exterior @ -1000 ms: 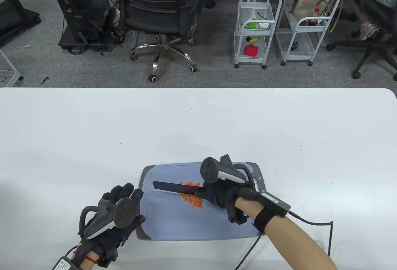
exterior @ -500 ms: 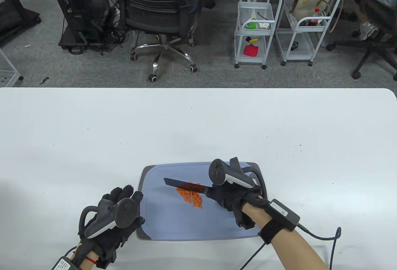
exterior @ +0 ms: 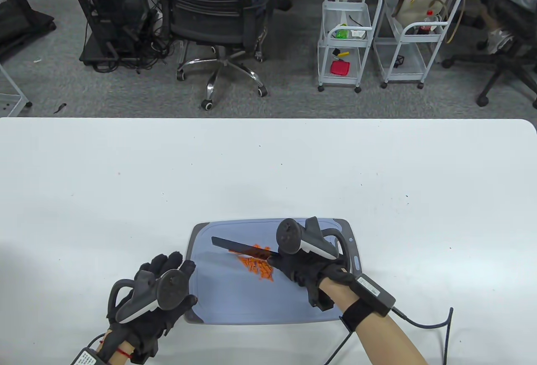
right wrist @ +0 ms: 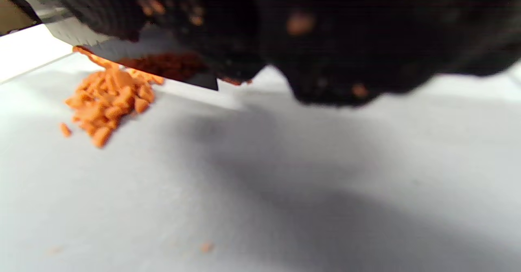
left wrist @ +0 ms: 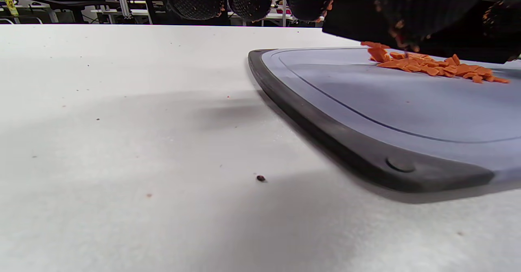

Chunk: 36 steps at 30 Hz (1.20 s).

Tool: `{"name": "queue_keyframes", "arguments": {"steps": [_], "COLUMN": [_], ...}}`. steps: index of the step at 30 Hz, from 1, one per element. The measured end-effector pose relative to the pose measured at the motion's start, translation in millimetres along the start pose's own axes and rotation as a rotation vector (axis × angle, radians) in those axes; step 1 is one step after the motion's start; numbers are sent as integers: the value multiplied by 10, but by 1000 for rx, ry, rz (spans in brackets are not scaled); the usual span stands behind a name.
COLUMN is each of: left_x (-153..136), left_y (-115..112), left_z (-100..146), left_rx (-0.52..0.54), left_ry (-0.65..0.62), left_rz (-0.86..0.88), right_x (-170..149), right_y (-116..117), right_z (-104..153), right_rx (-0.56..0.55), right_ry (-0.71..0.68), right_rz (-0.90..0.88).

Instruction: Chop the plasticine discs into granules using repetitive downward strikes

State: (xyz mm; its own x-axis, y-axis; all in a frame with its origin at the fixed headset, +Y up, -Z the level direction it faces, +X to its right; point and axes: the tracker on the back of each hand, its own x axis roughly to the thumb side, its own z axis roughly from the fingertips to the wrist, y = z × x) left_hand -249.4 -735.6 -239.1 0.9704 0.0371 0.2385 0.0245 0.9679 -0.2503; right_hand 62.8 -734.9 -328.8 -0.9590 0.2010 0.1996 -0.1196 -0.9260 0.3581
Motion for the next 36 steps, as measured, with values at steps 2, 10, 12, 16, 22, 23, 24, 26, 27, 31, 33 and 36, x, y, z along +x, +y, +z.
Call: {"name": "queue_keyframes", "arguments": {"steps": [2,10,12,16,22,23,24,26,27,31,33,36], "left_x": [9,89,99,98,48,47,49,64,66,57,48,47], "left_y": [-18,-49,-42,-53,-36,-35,-36,-48,-49,-38,-36,-44], "left_z": [-9,7,15,-5,-6,-10,-10,-1,2,7,8,-2], "left_rx": [-15,-36,-32,-40,-37,-40,-43,-53,-55,-48,-49,-58], "left_ry": [-10,-44,-44,-38,-25,-26,-26,-31,-31,-32,-27,-26], "left_rz": [-5,-29,-30,-24,-18,-17,-17,-35,-38,-22,-26,-34], "right_x": [-72,-94,-50,-95,-269,-298,-315,-373,-388,-422,-409,-353], "right_y": [-64,-48,-8,-13,-187,-201,-205,-187,-173,-56,-21,-37], "right_z": [87,272,261,232,344,335,322,235,202,54,26,46], "right_rx": [0,63,62,22,55,76,84,97,98,184,211,212], "right_ry": [29,170,162,143,151,172,186,243,260,262,280,264], "right_rz": [-20,166,168,158,-110,-141,-150,-155,-156,-201,-183,-143]}}
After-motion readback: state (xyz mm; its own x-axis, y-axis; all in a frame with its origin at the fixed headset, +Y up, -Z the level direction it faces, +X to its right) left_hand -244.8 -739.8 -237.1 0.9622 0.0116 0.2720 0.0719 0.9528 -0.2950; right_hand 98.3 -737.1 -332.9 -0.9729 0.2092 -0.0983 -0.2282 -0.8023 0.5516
